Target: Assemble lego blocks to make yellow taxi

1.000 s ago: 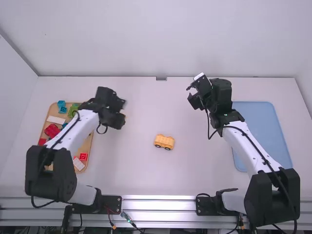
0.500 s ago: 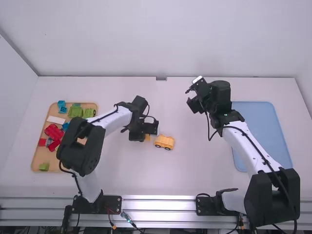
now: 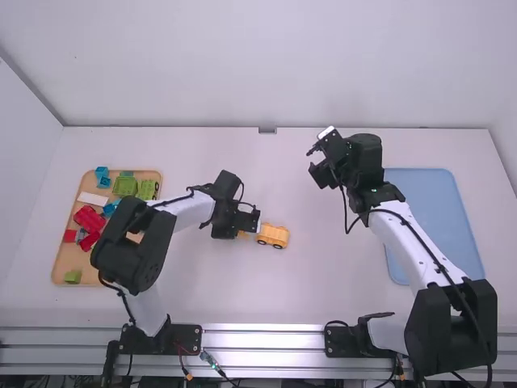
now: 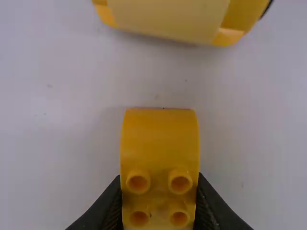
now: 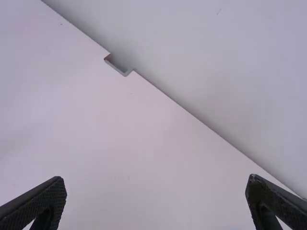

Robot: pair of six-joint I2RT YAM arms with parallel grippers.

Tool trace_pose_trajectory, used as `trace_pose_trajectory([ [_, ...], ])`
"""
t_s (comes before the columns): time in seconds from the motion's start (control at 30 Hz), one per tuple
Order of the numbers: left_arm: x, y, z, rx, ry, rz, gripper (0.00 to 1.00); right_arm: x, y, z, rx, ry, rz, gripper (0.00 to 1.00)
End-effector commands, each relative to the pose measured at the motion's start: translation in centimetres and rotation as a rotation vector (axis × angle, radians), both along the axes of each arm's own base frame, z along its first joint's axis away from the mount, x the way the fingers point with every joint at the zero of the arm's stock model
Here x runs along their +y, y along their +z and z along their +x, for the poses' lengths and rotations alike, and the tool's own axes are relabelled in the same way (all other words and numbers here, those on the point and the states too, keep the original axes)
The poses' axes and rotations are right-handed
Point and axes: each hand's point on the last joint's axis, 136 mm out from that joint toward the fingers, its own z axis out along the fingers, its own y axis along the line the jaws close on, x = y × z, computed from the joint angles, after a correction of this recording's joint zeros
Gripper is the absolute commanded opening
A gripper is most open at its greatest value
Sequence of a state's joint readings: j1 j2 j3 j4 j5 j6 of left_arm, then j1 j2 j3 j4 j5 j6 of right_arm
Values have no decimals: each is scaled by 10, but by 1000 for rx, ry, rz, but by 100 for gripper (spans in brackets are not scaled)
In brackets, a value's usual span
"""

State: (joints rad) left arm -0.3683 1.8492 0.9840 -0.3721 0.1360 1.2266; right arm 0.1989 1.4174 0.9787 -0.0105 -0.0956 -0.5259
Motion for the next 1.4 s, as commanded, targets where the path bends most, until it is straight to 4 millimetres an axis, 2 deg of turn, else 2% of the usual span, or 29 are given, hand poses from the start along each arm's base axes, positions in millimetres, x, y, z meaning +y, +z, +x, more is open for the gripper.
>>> trace_pose_trajectory([
  [0.0,13,-17,-16,52,20,42,99,3,8,3,-14,12,18,99],
  [0.1,9,-12,-13,59,35,22,99,7,9,2,-12,32,30,99],
  [0.17,2,-1,-9,69,51,-12,99,7,9,2,-15,33,26,99],
  [0.3,-5,35,-2,77,46,-69,99,7,8,2,-12,32,27,99],
  [0.37,-13,63,6,72,8,-186,99,7,6,1,-3,33,25,99],
  [0.4,-15,68,7,71,-5,-210,99,7,6,1,-2,33,25,99],
  [0.43,-21,86,7,74,-49,-319,99,7,4,-1,9,34,24,99],
  [0.5,-21,110,6,70,-111,-484,99,11,2,-4,23,55,39,99],
  [0.57,-15,116,12,53,-103,-528,99,14,2,-5,28,75,50,99],
  [0.7,9,118,24,51,16,-565,99,18,5,-5,14,99,57,99],
  [0.8,16,119,25,97,116,-599,99,18,5,-5,-3,128,15,99],
  [0.87,17,117,23,95,101,-600,99,19,5,-5,-4,133,13,99],
  [0.97,9,107,6,16,-139,-622,99,27,-1,-15,35,189,32,99],
  [1.0,7,107,5,12,-151,-630,99,28,-2,-16,38,197,33,99],
  [1.07,-1,94,0,0,-203,-706,99,50,-17,-40,110,358,94,99],
  [1.1,-2,92,0,1,-203,-711,99,53,-19,-43,116,377,103,99],
  [1.23,-12,67,5,44,-151,-829,99,82,-52,-88,158,631,208,99],
  [1.27,-12,67,5,44,-151,-829,99,82,-52,-88,158,631,208,99],
  [1.37,-15,48,9,89,-106,-860,99,92,-69,-111,127,728,268,99],
])
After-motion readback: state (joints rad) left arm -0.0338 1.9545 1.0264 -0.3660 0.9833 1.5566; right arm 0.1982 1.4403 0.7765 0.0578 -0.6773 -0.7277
